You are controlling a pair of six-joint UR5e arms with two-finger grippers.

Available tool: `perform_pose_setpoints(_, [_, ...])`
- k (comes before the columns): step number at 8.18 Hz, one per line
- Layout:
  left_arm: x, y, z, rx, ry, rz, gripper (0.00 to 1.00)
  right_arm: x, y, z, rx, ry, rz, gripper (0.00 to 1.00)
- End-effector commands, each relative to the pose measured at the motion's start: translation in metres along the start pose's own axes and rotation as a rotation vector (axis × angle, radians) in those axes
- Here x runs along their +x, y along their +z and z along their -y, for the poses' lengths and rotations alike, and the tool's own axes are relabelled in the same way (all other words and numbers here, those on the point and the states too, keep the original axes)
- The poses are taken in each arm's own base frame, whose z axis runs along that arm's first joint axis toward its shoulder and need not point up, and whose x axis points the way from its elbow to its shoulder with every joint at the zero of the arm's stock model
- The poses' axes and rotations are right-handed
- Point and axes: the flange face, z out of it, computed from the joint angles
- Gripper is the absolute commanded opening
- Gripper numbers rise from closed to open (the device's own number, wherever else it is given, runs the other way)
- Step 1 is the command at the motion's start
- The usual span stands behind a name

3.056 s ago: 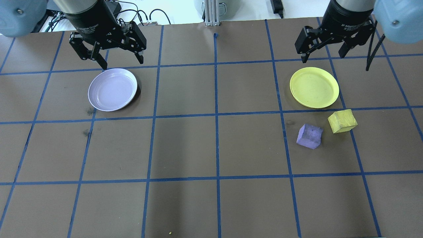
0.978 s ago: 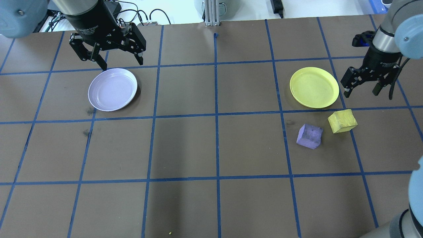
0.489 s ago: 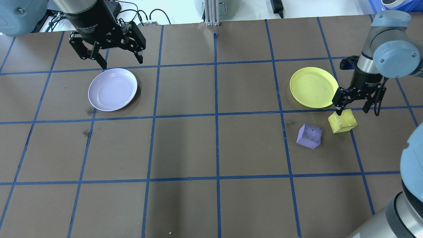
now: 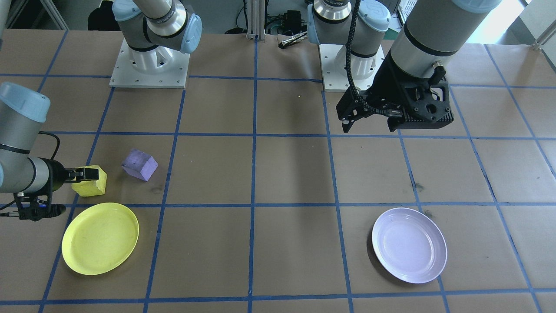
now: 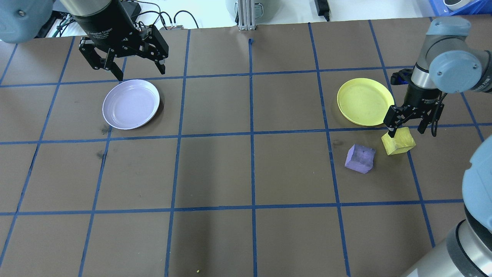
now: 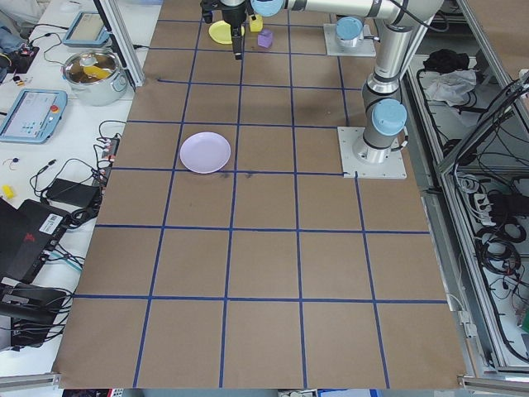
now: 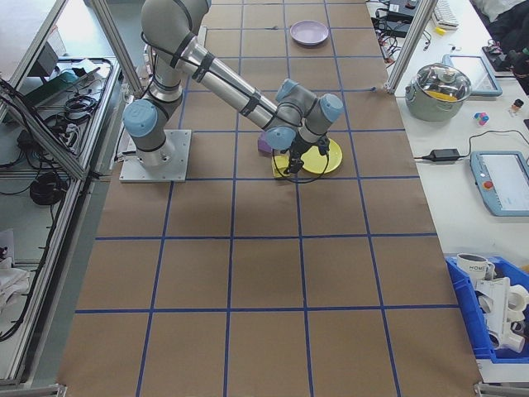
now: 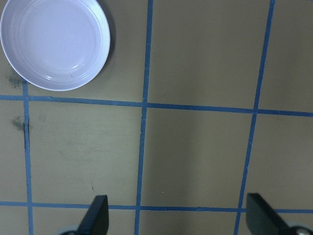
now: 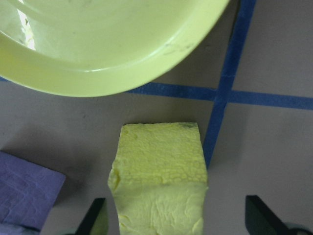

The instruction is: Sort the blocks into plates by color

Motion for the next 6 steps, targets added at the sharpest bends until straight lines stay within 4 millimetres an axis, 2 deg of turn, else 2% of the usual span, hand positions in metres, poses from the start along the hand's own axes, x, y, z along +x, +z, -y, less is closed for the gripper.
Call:
perform_pose_setpoints(1, [0.000, 0.003, 0.001, -0.006, 0.000, 0.001, 1.00, -0.005, 0.003, 0.004, -0.002, -0.032, 0.008, 1.00])
perform_pose_setpoints(3, [0.000, 0.001, -0.001, -0.002, 0.000, 0.001, 1.00, -0.016, 0.003, 0.007, -0.004, -0.051, 0.001, 1.00])
perform_pose_setpoints(5, [0.000, -0.002, -0.002, 0.002, 0.001, 0.000, 1.00, -0.016, 0.017, 0.012, -0.032, -0.055, 0.013, 1.00])
perform_pose_setpoints(6, [-0.001, -0.002, -0.002, 0.004, -0.001, 0.000, 1.00, -0.016, 0.018, 0.013, -0.030, -0.056, 0.013, 1.00])
